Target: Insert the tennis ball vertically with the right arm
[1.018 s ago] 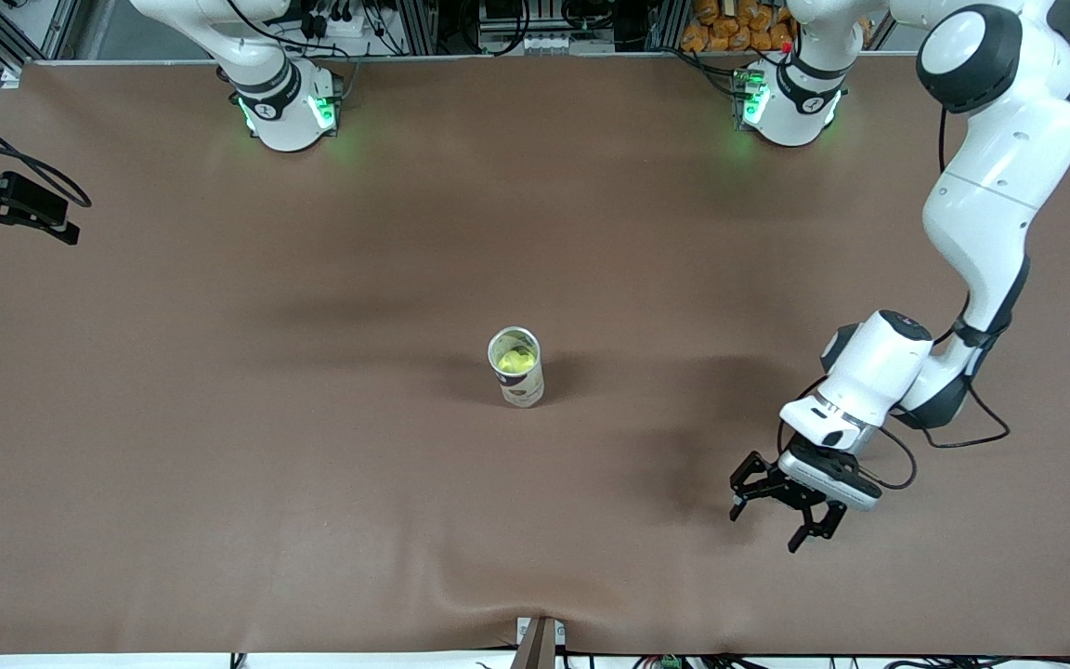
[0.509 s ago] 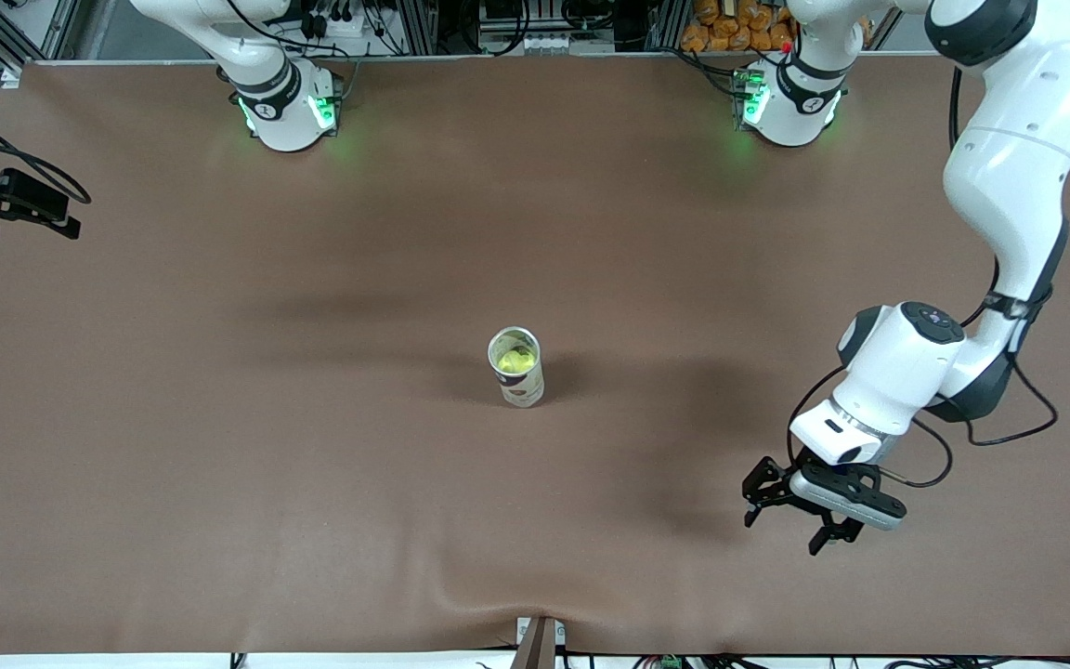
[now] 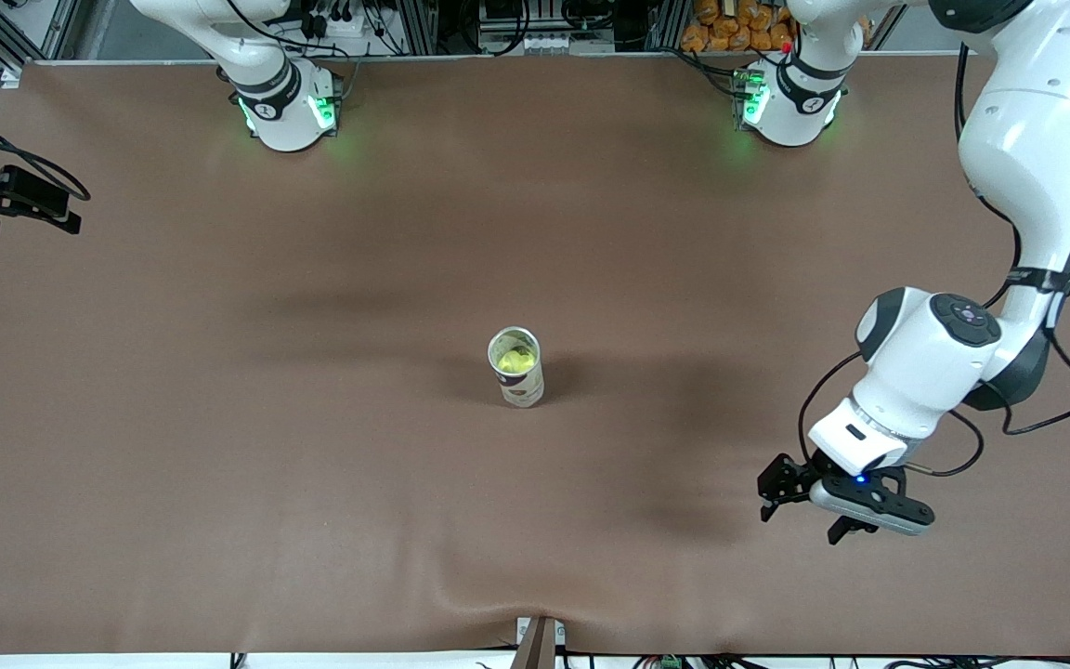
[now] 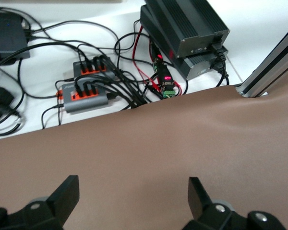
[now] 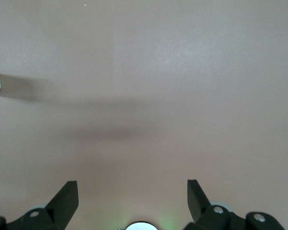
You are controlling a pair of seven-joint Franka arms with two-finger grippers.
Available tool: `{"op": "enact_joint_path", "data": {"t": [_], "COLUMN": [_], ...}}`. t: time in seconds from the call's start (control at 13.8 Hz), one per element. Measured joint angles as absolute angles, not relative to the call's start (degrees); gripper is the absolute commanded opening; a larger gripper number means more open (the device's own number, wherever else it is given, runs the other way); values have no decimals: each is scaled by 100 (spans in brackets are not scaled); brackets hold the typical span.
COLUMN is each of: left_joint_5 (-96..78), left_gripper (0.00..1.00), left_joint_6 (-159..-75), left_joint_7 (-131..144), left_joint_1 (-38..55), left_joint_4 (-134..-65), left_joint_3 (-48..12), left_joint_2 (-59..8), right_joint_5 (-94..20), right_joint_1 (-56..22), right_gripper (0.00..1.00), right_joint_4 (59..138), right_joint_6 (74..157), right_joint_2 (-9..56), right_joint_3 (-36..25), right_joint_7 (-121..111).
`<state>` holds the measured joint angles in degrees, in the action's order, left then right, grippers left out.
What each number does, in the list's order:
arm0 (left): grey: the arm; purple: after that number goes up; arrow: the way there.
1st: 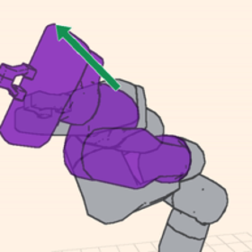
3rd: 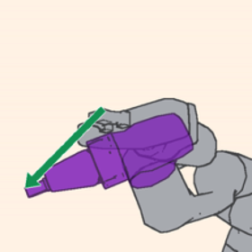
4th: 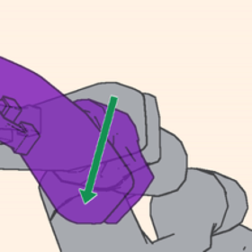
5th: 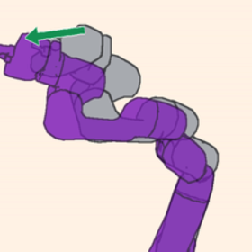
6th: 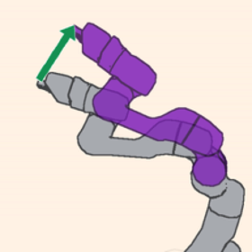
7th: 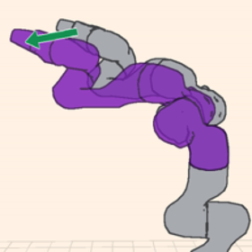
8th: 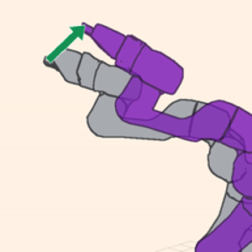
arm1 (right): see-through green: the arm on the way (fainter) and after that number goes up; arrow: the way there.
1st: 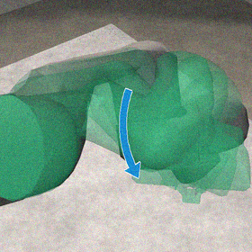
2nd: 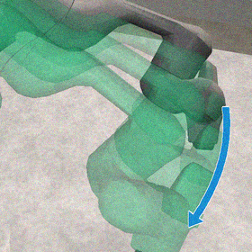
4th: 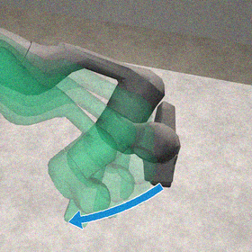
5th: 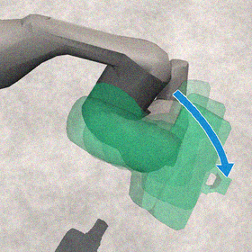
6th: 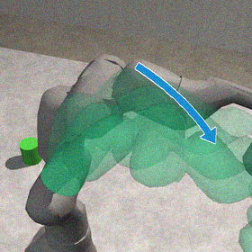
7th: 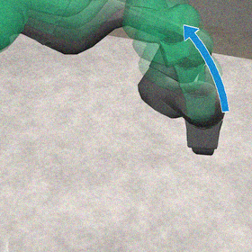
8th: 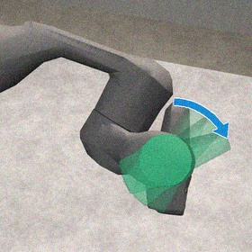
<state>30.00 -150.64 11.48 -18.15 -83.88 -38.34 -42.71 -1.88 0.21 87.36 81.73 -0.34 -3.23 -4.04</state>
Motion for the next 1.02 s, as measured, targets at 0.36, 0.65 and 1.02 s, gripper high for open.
{"op": "enact_joint_path", "data": {"t": [0.36, 0.65, 1.02], "left_joint_5": [2221, 1635, 1586], "left_gripper": [100, 100, 100], "left_joint_6": [-13375, -12324, -11164], "left_joint_7": [1157, 1160, 1160], "left_joint_1": [-1837, -1991, -2170], "left_joint_4": [-8317, -8304, -8292], "left_joint_3": [-3845, -3839, -3828], "left_joint_2": [-3387, -2850, -2306], "right_joint_5": [-188, -184, -175], "right_joint_1": [17, 18, 20], "right_gripper": [100, 100, 100], "right_joint_4": [8749, 8775, 8785], "right_joint_6": [8168, 8159, 8120], "right_joint_2": [-34, -29, -25], "right_joint_3": [-317, -318, -322], "right_joint_7": [-404, -404, -404]}}
